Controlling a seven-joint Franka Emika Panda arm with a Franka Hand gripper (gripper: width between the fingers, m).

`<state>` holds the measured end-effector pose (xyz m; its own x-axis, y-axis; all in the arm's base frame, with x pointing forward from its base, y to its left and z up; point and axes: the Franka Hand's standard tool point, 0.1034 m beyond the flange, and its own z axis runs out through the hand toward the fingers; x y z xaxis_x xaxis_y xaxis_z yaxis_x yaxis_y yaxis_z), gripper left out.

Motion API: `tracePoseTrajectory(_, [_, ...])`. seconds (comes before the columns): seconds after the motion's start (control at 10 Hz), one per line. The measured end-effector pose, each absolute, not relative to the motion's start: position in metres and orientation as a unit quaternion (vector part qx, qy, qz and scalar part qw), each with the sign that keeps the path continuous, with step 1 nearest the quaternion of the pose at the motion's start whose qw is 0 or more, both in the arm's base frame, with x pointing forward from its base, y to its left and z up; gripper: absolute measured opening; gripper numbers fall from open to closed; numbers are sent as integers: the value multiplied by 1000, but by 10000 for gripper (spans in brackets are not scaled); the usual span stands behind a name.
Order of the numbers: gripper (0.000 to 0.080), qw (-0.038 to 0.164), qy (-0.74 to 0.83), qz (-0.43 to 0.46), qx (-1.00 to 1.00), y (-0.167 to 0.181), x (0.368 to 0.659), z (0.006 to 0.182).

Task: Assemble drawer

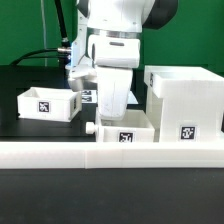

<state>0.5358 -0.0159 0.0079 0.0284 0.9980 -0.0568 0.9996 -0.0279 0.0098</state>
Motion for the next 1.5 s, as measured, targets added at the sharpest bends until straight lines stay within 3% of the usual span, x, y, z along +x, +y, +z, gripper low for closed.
tracePoseTrajectory(1.5, [41,25,690,-22,723,-17,545,13])
